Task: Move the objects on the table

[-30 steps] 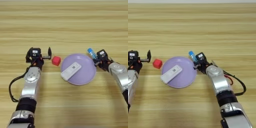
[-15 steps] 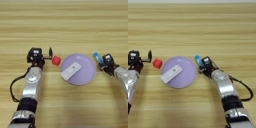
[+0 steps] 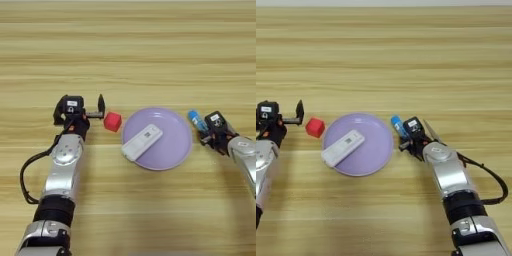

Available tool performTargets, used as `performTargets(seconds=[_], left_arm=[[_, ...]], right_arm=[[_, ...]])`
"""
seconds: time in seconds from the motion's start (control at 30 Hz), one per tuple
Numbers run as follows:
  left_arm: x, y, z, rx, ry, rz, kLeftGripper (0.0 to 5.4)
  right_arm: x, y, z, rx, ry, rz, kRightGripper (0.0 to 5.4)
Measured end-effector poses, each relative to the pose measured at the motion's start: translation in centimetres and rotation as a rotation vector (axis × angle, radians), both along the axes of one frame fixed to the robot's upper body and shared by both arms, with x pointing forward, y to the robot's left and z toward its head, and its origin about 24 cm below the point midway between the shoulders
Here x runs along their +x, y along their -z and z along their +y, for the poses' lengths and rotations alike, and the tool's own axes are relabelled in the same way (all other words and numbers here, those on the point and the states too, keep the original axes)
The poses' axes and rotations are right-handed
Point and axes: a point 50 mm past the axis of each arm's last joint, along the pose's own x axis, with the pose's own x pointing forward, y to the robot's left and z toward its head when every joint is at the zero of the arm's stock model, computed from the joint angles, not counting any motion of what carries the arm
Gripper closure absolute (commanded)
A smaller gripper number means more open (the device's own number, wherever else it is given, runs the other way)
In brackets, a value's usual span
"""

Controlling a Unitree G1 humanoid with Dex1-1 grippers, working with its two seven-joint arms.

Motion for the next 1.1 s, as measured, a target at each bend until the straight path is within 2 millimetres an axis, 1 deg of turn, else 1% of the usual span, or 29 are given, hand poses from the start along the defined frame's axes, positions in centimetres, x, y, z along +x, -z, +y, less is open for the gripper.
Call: performTargets(seconds=[0.13, 0.27, 0.43, 0.47, 0.57, 0.63, 0.7, 0.8, 0.87, 0.9, 0.93, 1.1], left_arm=[[0.00, 0.00, 0.01, 0.000, 0.000, 0.000, 0.00], [0.00, 0.00, 0.04, -0.001, -0.002, 0.000, 0.00], [0.01, -0.02, 0.07, -0.001, -0.003, -0.001, 0.00], [0.01, -0.02, 0.08, -0.002, -0.003, -0.001, 0.00], [0.01, -0.03, 0.15, -0.003, -0.005, -0.001, 0.00], [0.01, -0.03, 0.18, -0.003, -0.007, -0.001, 0.00], [0.01, -0.03, 0.18, -0.003, -0.006, -0.001, 0.00], [0.01, -0.03, 0.18, -0.003, -0.006, -0.001, 0.00], [0.01, -0.03, 0.19, -0.003, -0.006, -0.001, 0.00], [0.01, -0.03, 0.19, -0.003, -0.006, -0.001, 0.00], [0.01, -0.03, 0.19, -0.003, -0.006, -0.001, 0.00], [0.01, -0.03, 0.19, -0.003, -0.006, -0.001, 0.00]], right_arm=[[-0.06, 0.22, 0.03, -0.013, -0.006, 0.011, 4.00], [-0.24, 0.91, 0.06, -0.032, -0.022, 0.055, 4.00], [0.16, 0.79, 0.18, -0.055, -0.033, 0.062, 4.00], [0.24, 0.77, 0.21, -0.056, -0.035, 0.063, 3.71], [0.29, 0.76, 0.23, -0.059, -0.037, 0.063, 3.45], [0.30, 0.74, 0.22, -0.059, -0.037, 0.062, 3.15], [0.32, 0.72, 0.22, -0.059, -0.036, 0.060, 3.04], [0.36, 0.68, 0.15, -0.054, -0.026, 0.055, 2.75], [0.39, 0.65, 0.10, -0.050, -0.016, 0.051, 2.46], [0.41, 0.63, 0.08, -0.050, -0.011, 0.048, 2.41], [0.42, 0.62, 0.06, -0.049, -0.009, 0.047, 2.21], [0.46, 0.53, 0.13, -0.037, -0.010, 0.036, 1.55]])
